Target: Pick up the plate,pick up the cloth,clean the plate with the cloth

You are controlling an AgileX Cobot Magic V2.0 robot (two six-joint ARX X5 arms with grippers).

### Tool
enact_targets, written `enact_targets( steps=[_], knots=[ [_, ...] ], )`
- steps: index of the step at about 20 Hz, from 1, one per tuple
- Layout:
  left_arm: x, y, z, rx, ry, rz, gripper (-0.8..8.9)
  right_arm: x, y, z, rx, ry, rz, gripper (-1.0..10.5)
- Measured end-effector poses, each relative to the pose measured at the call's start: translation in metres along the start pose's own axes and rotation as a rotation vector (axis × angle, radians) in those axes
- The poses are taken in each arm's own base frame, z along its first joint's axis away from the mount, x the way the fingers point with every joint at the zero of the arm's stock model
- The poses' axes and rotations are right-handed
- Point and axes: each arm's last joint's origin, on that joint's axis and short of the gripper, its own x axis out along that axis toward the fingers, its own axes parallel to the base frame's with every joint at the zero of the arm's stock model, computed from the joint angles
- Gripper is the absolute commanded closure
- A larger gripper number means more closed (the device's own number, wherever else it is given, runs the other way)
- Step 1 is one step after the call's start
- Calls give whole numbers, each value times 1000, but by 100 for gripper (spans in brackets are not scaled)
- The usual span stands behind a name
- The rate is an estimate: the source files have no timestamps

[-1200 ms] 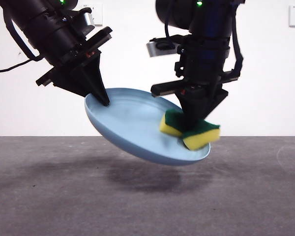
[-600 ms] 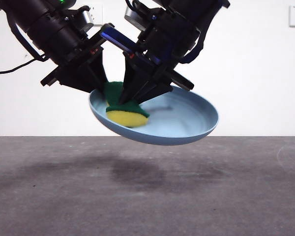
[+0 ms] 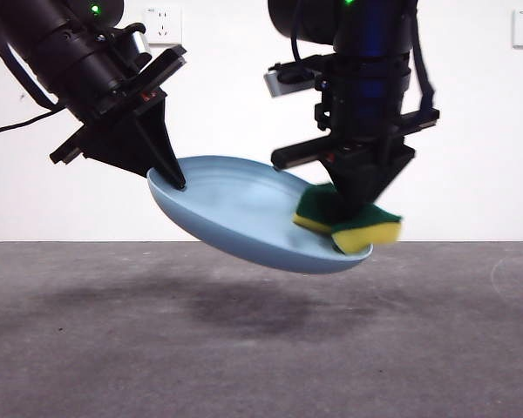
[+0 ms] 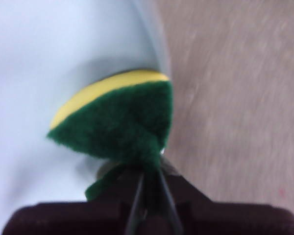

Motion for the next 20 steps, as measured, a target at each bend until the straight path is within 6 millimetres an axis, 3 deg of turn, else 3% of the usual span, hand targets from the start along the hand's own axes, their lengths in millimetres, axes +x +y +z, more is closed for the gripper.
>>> enact_targets(
  steps=[3,5,9,11,13,16,20],
  knots=[
    [0,-1,0,2,7,-31,822,5,-9,17,104,-152,158,963],
    [0,-1,0,4,7,-32,822,2,-8,24,148,-213,360,963],
    [1,-2,2,82,-28,55,822,-5,1,21,126,-163,690,963],
    [2,-1,4,134,-56,210,822,-10,1,12,117,-91,694,963],
    [-1,6,5,160,-67,362,822,-31,-10,11,106,-125,692,963],
    [2,24,10,149,-78,406,822,-68,-31,8,115,-220,616,963],
    [24,57,5,79,-2,431,822,-108,-56,-3,140,-299,455,963]
  ],
)
